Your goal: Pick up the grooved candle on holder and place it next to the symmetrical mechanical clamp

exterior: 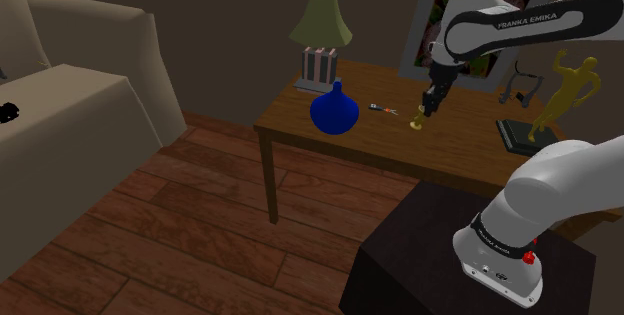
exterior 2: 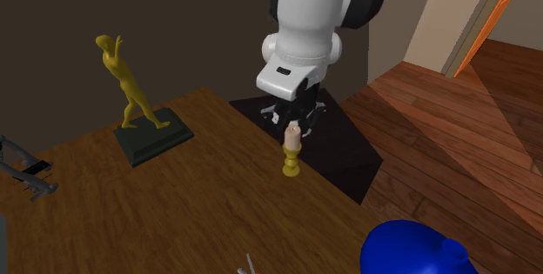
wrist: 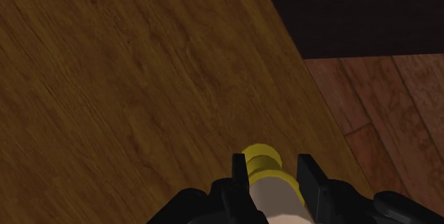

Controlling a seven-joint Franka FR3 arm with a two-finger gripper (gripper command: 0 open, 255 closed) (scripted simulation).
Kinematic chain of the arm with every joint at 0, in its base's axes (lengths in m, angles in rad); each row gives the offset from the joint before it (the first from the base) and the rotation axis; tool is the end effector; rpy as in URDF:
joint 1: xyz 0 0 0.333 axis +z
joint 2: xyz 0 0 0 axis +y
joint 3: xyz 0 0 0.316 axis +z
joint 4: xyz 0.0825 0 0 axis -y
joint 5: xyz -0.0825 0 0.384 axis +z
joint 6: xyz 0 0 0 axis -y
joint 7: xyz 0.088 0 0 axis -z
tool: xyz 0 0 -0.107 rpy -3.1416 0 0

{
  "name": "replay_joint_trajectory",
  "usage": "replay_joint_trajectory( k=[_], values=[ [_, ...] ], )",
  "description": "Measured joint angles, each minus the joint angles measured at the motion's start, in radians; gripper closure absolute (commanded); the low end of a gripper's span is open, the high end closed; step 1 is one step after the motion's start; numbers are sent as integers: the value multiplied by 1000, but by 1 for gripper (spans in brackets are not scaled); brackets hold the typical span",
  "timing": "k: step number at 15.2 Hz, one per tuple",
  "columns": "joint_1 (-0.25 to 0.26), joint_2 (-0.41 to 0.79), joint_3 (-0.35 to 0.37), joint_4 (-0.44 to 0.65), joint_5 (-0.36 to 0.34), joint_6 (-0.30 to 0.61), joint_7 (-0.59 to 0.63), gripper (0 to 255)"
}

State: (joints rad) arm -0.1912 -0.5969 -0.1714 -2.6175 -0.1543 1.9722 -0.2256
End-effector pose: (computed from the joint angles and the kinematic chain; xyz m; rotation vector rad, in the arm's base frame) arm 0.3300 -0.1350 0.4338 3.1111 -0.0639 -0.0968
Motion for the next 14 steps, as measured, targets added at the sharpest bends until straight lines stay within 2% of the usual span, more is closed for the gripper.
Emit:
replay_joint_trajectory(
  k=[14],
  values=[
    [4,-41,17,161,15,-202,-11,255]
  ],
)
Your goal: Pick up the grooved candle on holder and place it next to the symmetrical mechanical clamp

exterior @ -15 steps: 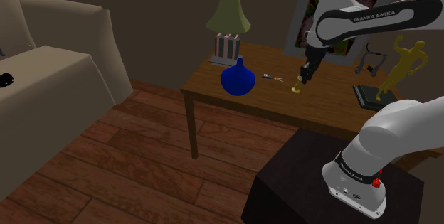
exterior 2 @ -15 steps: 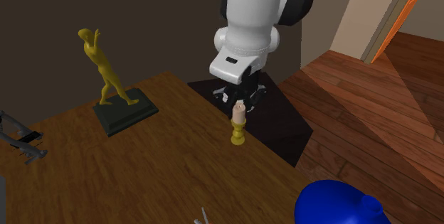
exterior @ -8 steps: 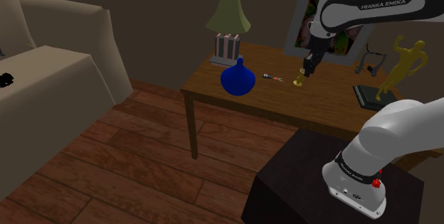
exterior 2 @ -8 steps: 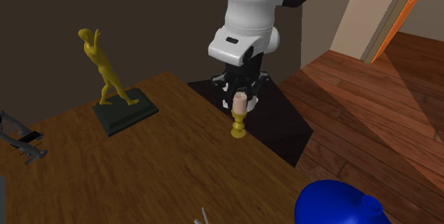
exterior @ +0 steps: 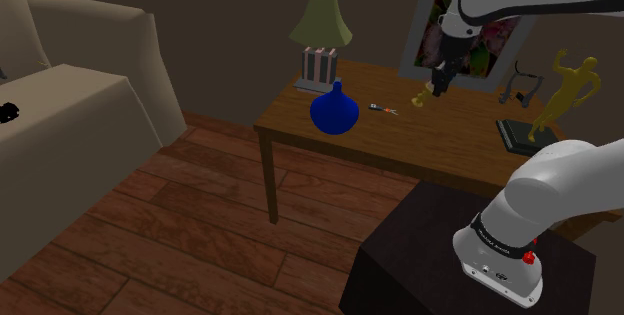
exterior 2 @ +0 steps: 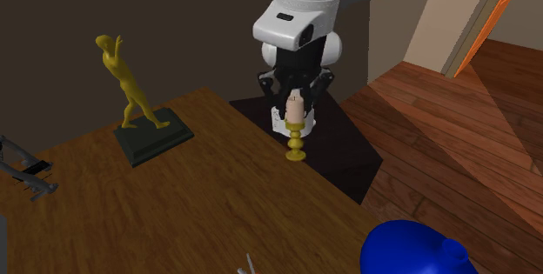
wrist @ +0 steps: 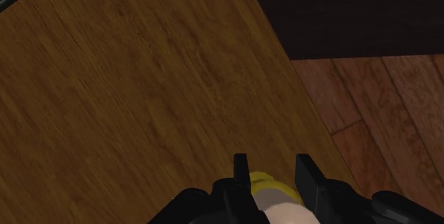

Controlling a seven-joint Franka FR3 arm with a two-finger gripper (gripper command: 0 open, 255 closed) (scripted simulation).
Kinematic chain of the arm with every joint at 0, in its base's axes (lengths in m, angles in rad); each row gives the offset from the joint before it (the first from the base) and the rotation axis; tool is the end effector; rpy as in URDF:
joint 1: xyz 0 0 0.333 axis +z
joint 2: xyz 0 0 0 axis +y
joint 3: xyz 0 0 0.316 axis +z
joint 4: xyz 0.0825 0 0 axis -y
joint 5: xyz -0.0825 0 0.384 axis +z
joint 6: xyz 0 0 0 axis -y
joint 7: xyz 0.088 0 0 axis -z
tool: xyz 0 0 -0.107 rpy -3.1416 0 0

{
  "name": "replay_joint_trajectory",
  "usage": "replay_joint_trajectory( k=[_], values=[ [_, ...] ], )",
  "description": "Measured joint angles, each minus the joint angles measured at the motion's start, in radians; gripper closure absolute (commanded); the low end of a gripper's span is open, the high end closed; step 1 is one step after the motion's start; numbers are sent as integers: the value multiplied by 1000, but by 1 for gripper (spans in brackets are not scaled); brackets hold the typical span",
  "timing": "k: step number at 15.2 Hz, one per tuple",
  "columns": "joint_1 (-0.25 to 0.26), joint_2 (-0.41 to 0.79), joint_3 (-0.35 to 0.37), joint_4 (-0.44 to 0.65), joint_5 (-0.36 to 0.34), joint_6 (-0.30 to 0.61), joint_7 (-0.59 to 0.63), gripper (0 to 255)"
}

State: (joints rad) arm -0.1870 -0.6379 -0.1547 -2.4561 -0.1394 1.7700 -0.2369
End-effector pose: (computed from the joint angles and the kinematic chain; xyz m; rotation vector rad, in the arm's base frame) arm 0.3288 -0.1357 0.5078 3.1112 -0.0638 -0.0969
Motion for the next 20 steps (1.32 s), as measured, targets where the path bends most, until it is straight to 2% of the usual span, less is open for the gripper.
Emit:
replay_joint_trajectory(
  k=[20],
  values=[
    [9,33,20,292,19,-259,-13,255]
  ],
)
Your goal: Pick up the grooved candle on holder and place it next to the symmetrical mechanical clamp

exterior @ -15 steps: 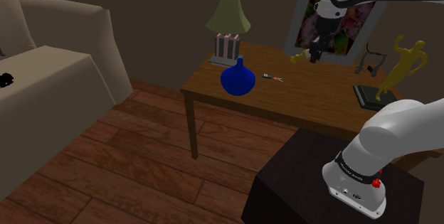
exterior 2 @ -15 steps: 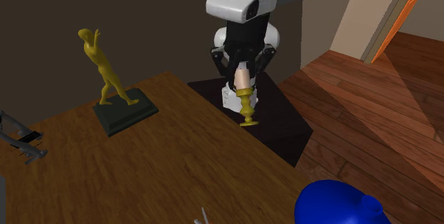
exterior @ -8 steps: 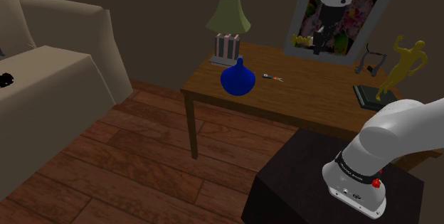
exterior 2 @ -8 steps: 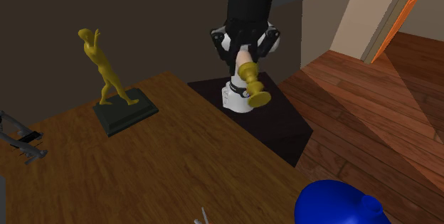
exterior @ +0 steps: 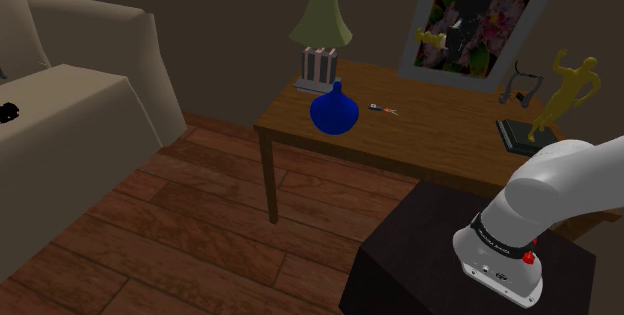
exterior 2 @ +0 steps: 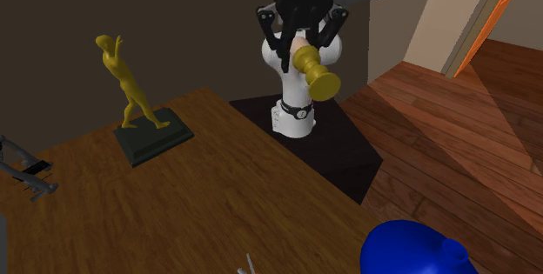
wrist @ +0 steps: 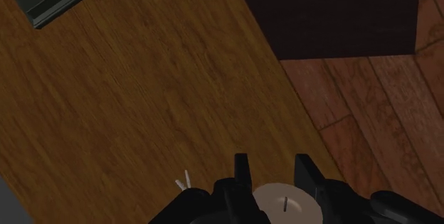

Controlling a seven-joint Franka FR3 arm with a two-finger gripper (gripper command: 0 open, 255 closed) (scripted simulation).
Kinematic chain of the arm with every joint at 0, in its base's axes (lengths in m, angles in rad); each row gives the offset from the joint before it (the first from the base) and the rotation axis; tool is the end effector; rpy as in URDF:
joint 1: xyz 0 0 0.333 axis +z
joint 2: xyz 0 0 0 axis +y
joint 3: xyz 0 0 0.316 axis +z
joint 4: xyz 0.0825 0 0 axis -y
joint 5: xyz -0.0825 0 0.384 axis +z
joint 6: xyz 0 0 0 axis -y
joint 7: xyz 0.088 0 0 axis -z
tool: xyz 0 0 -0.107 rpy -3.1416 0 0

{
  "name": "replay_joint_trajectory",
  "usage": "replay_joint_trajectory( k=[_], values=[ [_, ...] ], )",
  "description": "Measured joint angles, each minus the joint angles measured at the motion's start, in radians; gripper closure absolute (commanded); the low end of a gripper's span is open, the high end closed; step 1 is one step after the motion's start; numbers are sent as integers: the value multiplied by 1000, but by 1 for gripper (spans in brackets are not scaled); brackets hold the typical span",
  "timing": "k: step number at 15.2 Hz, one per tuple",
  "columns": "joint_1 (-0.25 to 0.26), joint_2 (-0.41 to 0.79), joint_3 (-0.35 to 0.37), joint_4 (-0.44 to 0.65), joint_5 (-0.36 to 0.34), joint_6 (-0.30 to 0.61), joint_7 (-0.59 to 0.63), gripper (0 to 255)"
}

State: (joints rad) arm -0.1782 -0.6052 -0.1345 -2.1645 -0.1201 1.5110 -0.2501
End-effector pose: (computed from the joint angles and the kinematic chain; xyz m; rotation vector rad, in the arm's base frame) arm 0.3303 -0.1346 0.6131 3.1113 -0.0637 -0.0970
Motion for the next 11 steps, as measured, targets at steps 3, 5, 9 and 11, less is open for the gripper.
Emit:
replay_joint_trajectory(
  k=[3,5,9,11],
  values=[
    [-15,14,-42,22,-24,-2,-52,255],
    [-27,31,-80,37,-44,4,-96,255],
    [-51,93,-167,98,-79,21,-201,255],
    [-60,122,-207,121,-91,34,-250,255]
  ],
)
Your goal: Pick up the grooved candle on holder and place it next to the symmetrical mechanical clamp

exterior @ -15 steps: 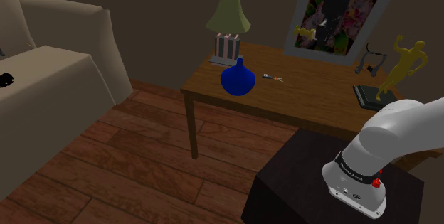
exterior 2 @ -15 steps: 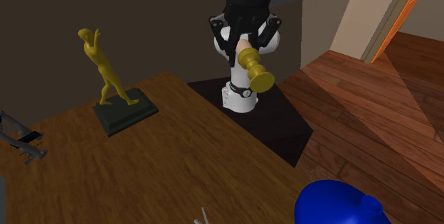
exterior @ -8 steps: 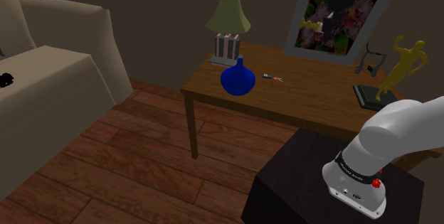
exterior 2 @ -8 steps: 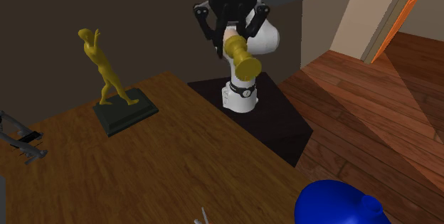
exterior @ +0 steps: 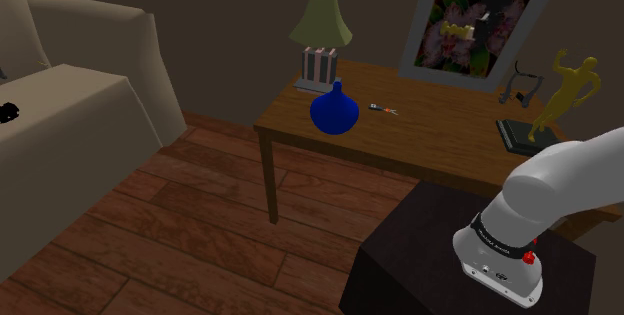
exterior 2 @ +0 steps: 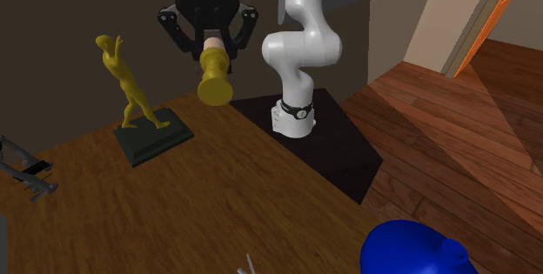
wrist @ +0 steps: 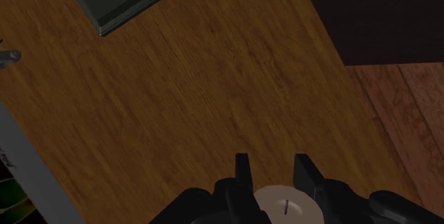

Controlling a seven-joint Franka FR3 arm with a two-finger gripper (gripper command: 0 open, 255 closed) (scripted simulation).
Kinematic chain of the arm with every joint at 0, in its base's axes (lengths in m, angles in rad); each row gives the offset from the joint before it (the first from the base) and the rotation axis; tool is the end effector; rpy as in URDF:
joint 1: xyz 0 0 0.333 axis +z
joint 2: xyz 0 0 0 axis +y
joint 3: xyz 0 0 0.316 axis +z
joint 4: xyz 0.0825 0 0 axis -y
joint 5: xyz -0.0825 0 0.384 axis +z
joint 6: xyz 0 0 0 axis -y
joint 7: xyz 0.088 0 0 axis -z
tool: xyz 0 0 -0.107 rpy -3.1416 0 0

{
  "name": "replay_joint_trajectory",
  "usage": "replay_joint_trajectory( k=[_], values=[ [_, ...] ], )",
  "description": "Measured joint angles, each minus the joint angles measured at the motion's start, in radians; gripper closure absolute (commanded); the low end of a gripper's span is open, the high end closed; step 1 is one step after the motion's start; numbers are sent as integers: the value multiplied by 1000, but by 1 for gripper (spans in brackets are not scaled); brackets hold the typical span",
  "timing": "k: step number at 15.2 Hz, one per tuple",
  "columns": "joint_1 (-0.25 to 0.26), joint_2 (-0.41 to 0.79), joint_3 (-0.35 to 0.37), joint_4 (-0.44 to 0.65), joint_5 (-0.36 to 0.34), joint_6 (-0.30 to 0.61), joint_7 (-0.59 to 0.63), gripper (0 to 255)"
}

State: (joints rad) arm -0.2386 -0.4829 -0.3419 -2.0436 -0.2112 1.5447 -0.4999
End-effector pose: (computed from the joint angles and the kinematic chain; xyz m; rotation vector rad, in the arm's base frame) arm 0.3097 -0.2663 0.6149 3.1117 -0.0656 -0.0964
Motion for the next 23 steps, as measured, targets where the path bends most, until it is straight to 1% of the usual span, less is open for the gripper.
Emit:
replay_joint_trajectory(
  k=[4,7,10,13,15,18,20,23],
  values=[
    [-17,75,-83,74,-12,15,-103,255],
    [-28,157,-155,153,-4,28,-193,255],
    [-38,239,-217,228,20,38,-273,255],
    [-56,331,-280,313,58,42,-362,255],
    [-77,412,-329,392,101,38,-438,255],
    [-128,549,-387,509,187,33,-549,255],
    [-184,659,-414,621,262,6,-625,255],
    [-282,793,-426,774,356,-40,-708,255]
  ],
)
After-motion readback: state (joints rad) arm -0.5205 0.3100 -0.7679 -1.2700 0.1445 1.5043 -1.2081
